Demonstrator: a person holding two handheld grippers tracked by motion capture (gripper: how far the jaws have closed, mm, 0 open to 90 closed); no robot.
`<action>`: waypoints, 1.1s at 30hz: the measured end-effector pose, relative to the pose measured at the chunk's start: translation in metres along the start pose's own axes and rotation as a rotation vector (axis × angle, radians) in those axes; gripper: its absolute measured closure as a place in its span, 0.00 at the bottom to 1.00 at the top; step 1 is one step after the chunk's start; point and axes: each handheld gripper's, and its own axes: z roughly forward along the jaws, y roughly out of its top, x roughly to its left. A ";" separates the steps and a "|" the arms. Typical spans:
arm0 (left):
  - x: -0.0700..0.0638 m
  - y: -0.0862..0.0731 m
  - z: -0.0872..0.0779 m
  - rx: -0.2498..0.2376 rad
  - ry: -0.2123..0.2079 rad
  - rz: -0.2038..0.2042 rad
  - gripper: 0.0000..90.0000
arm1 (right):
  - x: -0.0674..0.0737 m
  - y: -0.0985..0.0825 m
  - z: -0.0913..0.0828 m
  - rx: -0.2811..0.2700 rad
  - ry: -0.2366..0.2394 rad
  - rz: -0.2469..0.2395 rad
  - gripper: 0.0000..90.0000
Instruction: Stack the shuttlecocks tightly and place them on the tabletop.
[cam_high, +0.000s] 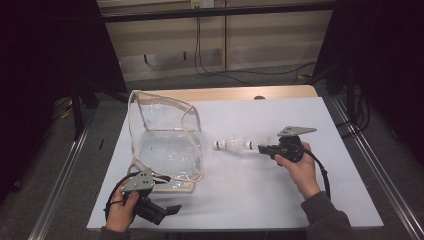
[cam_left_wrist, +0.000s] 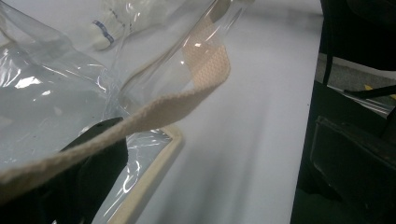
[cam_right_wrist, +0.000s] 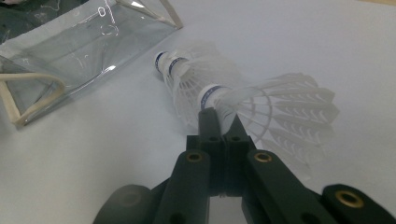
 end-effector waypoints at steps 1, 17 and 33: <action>0.000 0.000 0.000 0.000 0.000 0.000 0.04 | 0.000 0.000 0.000 0.000 0.001 0.002 1.00; 0.000 0.000 0.000 -0.001 -0.002 0.001 0.04 | 0.002 0.003 0.007 0.005 0.005 -0.007 1.00; 0.001 0.000 0.000 0.001 -0.002 0.006 0.04 | 0.003 0.006 0.017 0.010 0.013 -0.017 1.00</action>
